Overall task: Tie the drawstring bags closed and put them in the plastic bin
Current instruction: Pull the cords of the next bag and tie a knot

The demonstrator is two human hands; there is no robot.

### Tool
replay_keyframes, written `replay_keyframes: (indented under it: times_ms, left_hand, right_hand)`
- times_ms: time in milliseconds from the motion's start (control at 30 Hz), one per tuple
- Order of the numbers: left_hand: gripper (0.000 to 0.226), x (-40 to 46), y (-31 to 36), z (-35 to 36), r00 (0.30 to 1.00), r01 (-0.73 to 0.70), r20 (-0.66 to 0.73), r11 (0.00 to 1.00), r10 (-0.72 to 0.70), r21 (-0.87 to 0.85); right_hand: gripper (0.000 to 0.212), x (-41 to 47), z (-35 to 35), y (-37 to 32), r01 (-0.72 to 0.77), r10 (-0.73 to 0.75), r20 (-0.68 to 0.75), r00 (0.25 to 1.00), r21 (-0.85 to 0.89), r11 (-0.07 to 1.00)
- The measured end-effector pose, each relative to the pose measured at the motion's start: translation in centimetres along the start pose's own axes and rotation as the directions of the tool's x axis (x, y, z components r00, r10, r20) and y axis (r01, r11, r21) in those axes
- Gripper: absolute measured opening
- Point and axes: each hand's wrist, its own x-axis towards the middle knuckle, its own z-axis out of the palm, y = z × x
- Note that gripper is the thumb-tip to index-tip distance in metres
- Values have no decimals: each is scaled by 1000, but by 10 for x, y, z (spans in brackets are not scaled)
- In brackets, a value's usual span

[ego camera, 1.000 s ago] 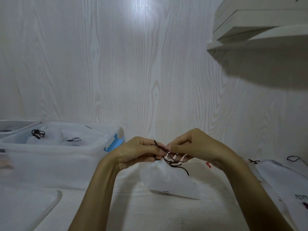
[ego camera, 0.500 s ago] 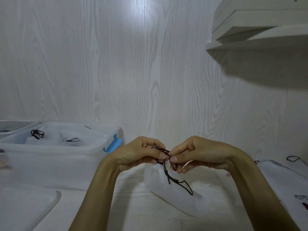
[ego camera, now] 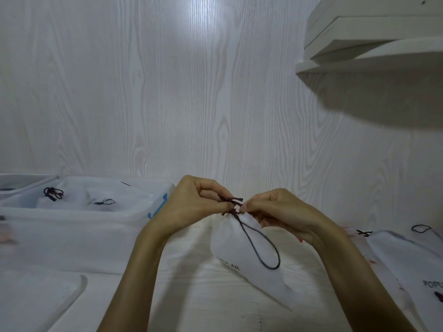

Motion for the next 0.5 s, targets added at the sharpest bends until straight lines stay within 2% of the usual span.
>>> replay_keyframes:
  times_ms: [133,267,333,500]
  left_hand:
    - [19,4,-4,7,986,-104,-119,990,116,97]
    - [21,8,-15,16,935,-195,-213,915,282,353]
    - [20,9,-21,18,898,-233,-264,891,351,389]
    - [28,6,-27,19,891,-283,-301,933,341,221]
  right_hand:
    - [8,-1,1,-1,166,-171,-75,982,-74,983]
    - [9,3,4,2,230,-239,-158,958,-73,970]
    - [16,5,8,4,214,-213,-158,964,-9,977]
    - [20,8,11,4,18,17,-103,995,325,945]
